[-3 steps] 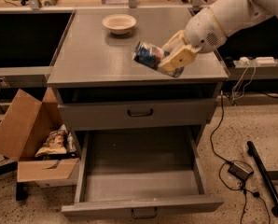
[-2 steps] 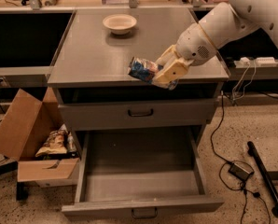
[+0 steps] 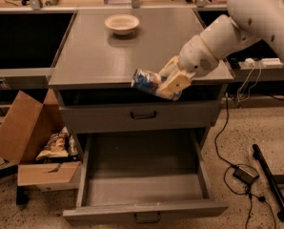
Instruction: Place redbull can into middle drawer
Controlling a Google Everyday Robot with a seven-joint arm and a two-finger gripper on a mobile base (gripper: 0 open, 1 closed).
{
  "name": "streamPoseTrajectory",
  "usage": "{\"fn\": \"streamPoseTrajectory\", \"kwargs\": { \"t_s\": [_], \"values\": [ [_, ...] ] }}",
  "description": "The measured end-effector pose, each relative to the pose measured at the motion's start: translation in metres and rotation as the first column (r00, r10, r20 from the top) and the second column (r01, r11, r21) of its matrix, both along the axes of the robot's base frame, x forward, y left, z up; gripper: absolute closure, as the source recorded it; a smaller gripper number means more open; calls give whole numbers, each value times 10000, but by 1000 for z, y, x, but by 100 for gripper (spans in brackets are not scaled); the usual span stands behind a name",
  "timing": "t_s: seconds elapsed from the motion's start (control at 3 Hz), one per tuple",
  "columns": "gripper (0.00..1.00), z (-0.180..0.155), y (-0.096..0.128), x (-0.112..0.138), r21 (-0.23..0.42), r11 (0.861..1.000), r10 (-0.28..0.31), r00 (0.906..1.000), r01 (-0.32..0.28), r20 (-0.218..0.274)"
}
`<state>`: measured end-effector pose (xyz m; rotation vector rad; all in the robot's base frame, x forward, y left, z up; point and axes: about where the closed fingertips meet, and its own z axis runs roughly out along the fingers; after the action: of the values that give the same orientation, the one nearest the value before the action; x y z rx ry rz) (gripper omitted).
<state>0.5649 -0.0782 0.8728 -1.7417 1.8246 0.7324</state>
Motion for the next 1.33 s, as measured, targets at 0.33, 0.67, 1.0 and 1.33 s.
{"fn": "streamPoseTrajectory", "kwargs": {
  "t_s": [0.33,0.67,1.0,1.33],
  "values": [
    [100,-51,-11,-15,-348,9982,-477,9985,485,254],
    [100,-118,-22,-33,-993,9878,-1201,9928,1198,29],
    [100,-195,-30,-58,-1699,9737,-1675,9824,1519,-821],
    [100,-280,-40,-80,-1893,9629,-2286,9544,1926,-1918]
  ]
}}
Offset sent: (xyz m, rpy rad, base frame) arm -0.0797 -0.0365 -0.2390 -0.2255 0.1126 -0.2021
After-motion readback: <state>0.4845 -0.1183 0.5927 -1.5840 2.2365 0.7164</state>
